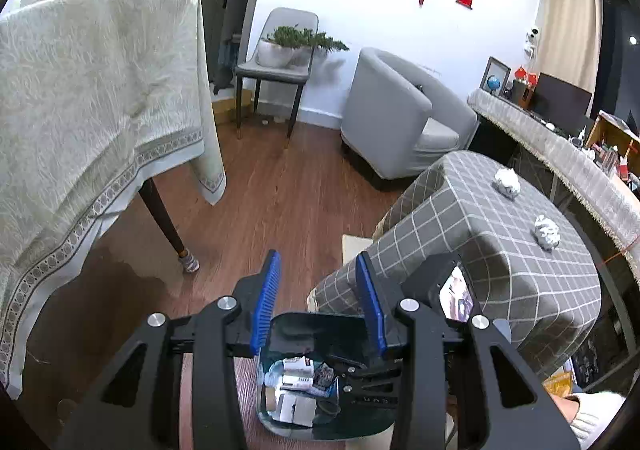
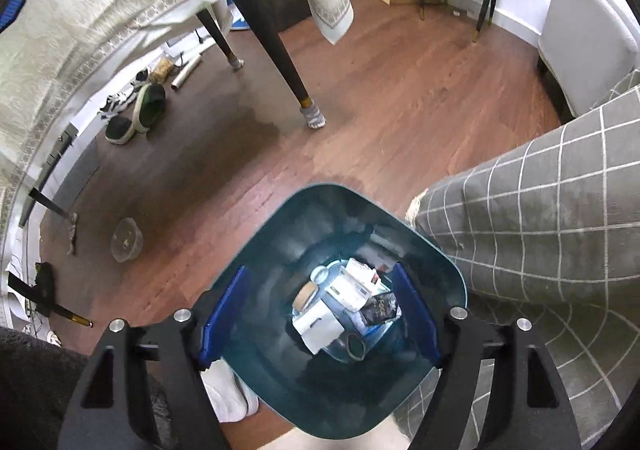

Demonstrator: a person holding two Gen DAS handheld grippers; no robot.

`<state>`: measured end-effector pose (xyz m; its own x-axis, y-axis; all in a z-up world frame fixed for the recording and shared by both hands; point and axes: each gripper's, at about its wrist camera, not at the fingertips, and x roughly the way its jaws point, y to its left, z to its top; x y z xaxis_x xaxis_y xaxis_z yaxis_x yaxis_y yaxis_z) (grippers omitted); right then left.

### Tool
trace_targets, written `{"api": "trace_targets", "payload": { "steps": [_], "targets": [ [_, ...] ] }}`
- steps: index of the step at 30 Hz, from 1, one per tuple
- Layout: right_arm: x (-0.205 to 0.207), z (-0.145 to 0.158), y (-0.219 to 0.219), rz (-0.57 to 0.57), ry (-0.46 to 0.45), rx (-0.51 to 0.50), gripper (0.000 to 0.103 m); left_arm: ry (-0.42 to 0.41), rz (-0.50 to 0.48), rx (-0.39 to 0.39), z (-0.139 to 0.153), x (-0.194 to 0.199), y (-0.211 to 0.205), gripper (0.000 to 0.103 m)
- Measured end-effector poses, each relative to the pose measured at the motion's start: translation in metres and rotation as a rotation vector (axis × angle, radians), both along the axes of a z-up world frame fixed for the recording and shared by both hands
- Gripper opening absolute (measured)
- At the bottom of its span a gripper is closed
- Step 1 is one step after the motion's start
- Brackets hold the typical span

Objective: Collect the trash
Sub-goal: 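Withdraw both open tools from the bin toward the table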

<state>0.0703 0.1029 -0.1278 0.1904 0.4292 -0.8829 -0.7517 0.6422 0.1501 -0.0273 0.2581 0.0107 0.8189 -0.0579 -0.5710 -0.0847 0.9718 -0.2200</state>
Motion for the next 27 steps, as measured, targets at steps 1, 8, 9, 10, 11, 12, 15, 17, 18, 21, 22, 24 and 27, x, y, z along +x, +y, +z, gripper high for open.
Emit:
{"api": "trace_targets", "payload": {
  "steps": [1,8,9,10,11,12,15,17,18,21,22,24,27],
  "targets": [
    [0.000,0.003,-0.001,0.001,-0.004,0.009,0.075,-0.008,0.004,-0.001,0.002,-0.001,0.001,0.041],
    [0.001,0.028,-0.014,0.003,-0.037,0.073,0.075,-0.062,0.032,-0.002,0.020,-0.003,-0.002,0.041],
    [0.001,0.031,-0.016,0.005,-0.041,0.078,0.075,-0.069,0.035,-0.008,0.023,-0.003,-0.002,0.041],
    [0.000,0.035,-0.018,0.007,-0.047,0.086,0.075,-0.073,0.036,-0.013,0.024,-0.002,-0.003,0.041],
    [-0.001,0.039,-0.021,0.011,-0.053,0.098,0.075,-0.078,0.037,-0.018,0.025,-0.002,-0.004,0.041],
    [-0.002,0.042,-0.022,0.013,-0.060,0.108,0.075,-0.084,0.040,-0.022,0.028,-0.001,-0.006,0.041],
    [-0.004,0.059,-0.030,0.013,-0.098,0.153,0.075,-0.102,0.043,-0.032,0.034,0.001,-0.011,0.041],
    [-0.005,0.072,-0.039,0.011,-0.131,0.184,0.075,-0.106,0.037,-0.036,0.036,0.005,-0.017,0.042],
    [-0.006,0.078,-0.044,0.010,-0.147,0.197,0.075,-0.107,0.036,-0.034,0.036,0.006,-0.019,0.042],
    [-0.007,0.094,-0.056,-0.002,-0.178,0.231,0.075,-0.108,0.036,-0.011,0.038,0.011,-0.029,0.043],
    [-0.008,0.097,-0.059,-0.003,-0.185,0.236,0.075,-0.108,0.037,-0.003,0.038,0.013,-0.032,0.043],
    [-0.010,0.107,-0.068,-0.003,-0.209,0.246,0.075,-0.103,0.035,0.005,0.038,0.017,-0.038,0.045],
    [-0.009,0.121,-0.083,-0.023,-0.255,0.267,0.075,-0.103,0.027,0.017,0.039,0.024,-0.048,0.047]
  ]
}}
